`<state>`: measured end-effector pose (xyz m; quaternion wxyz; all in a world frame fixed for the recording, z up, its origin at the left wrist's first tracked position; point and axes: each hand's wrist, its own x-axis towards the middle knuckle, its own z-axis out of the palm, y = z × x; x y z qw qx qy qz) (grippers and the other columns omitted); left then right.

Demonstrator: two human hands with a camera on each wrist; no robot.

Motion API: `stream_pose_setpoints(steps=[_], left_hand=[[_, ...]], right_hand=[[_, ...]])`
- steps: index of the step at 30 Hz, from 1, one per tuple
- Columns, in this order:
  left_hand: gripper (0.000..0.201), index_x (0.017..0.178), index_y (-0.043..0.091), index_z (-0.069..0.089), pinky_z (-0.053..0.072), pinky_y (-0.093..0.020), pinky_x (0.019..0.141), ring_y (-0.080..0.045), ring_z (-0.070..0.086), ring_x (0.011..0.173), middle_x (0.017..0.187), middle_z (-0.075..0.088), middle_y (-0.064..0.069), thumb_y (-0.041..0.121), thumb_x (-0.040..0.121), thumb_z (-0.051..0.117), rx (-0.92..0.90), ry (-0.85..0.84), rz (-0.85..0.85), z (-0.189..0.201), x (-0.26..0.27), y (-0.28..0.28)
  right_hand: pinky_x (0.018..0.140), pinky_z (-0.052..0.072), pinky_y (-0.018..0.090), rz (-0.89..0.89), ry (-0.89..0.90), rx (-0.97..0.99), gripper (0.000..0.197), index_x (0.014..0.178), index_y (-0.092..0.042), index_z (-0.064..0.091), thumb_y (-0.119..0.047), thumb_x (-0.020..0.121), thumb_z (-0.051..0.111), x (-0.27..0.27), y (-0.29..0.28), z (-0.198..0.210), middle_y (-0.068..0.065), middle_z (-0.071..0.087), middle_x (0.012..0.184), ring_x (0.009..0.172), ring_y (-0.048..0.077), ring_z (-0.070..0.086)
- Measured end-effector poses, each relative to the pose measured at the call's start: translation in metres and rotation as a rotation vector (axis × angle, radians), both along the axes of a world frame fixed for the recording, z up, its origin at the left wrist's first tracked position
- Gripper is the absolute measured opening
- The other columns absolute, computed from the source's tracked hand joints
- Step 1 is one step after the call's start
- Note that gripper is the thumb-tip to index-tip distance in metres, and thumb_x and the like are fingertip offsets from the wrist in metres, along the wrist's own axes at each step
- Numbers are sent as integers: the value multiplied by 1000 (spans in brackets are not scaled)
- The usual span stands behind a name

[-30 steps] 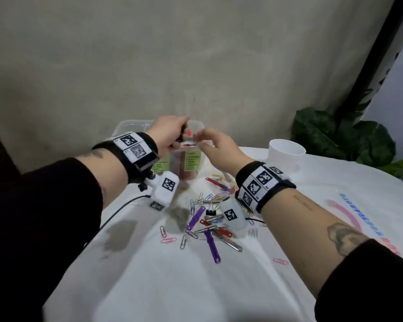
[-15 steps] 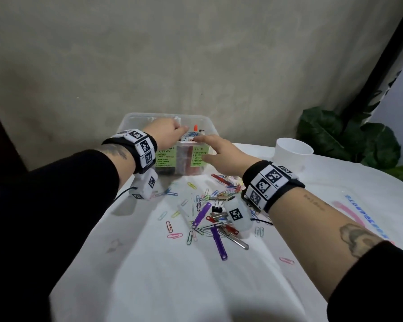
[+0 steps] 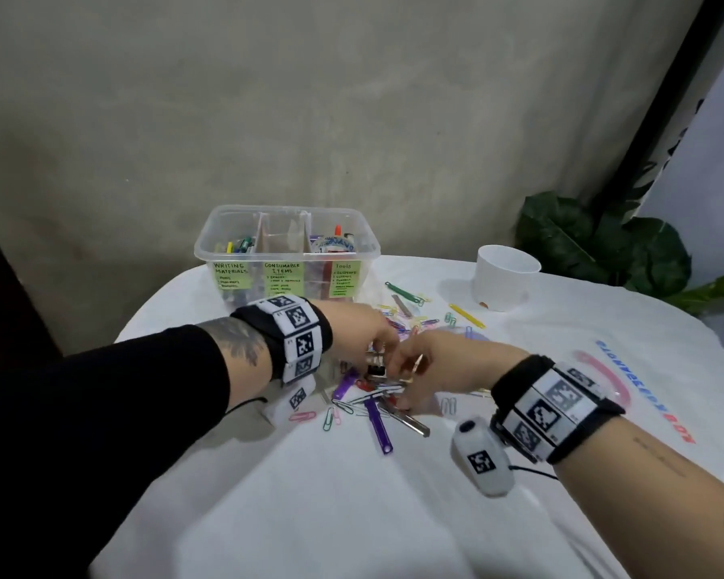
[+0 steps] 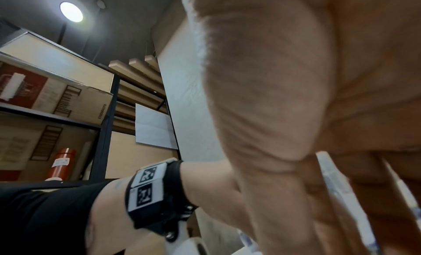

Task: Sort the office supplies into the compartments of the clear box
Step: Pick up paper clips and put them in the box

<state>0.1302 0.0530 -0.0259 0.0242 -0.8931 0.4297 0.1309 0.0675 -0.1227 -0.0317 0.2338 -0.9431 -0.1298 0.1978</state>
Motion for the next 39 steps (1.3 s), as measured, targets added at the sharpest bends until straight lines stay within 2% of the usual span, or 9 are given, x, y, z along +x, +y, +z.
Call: stream_pose_setpoints(steps=[11, 17, 20, 23, 25, 28, 30, 33, 39], left_hand=[[38, 110, 23, 57, 45, -28, 69, -15, 57, 86, 101, 59, 5, 50, 85, 65, 1, -13, 129, -9, -10, -6], [30, 101, 17, 52, 55, -35, 71, -16, 67, 81, 91, 67, 2, 41, 89, 66, -723, 108, 407, 27, 6, 20], [25, 108, 14, 49, 50, -33, 67, -21, 63, 83, 94, 65, -3, 36, 97, 53, -970, -67, 613, 51, 27, 41], [29, 114, 7, 49, 47, -37, 76, -28, 58, 85, 100, 62, -11, 28, 102, 34, -889, -327, 725, 62, 47, 65], [32, 110, 9, 53, 41, -49, 97, -30, 60, 89, 98, 64, -12, 27, 102, 28, -614, -361, 753, 57, 56, 75], [42, 120, 17, 59, 1, -65, 114, -36, 49, 126, 118, 64, -15, 29, 104, 22, -297, -256, 785, 43, 62, 81], [46, 122, 20, 61, -5, -64, 114, -37, 43, 133, 123, 63, -15, 32, 104, 21, -297, -237, 783, 39, 63, 83], [32, 100, 27, 65, 12, -60, 112, -30, 54, 115, 99, 67, -2, 33, 100, 33, -431, -330, 733, 38, 55, 80], [12, 98, 30, 62, 36, -34, 92, -18, 50, 112, 109, 57, 8, 36, 87, 61, -550, -510, 317, 38, 7, 56]], right_hand=[[70, 43, 26, -24, 4, -89, 32, 99, -31, 68, -35, 71, 83, -13, 3, -3, -15, 53, 89, 83, 12, 54], [71, 44, 26, -35, 17, -66, 28, 99, -30, 68, -30, 74, 81, -16, 2, -2, -16, 52, 87, 75, 6, 51], [69, 43, 26, -35, 22, -71, 29, 99, -30, 68, -30, 73, 81, -15, 3, -2, -16, 52, 85, 74, 5, 51], [66, 42, 24, -29, 19, -83, 28, 99, -29, 68, -28, 74, 81, -14, 4, -1, -16, 51, 82, 71, 4, 50], [65, 42, 24, -24, 12, -90, 26, 97, -28, 68, -27, 74, 80, -14, 6, -1, -15, 51, 79, 69, 4, 49], [65, 43, 25, -25, 2, -105, 24, 96, -25, 68, -23, 75, 79, -13, 8, -1, -14, 52, 77, 67, 5, 49], [65, 45, 26, -16, -9, -130, 22, 96, -20, 68, -20, 76, 77, -12, 9, 0, -13, 54, 75, 66, 7, 51], [71, 53, 30, -8, -3, -167, 14, 91, -16, 67, -16, 80, 75, -12, 11, 0, -3, 69, 81, 69, 12, 60], [80, 57, 35, 16, -20, -254, 10, 95, -8, 68, -9, 85, 66, -9, 14, -1, 4, 75, 89, 75, 15, 64]])
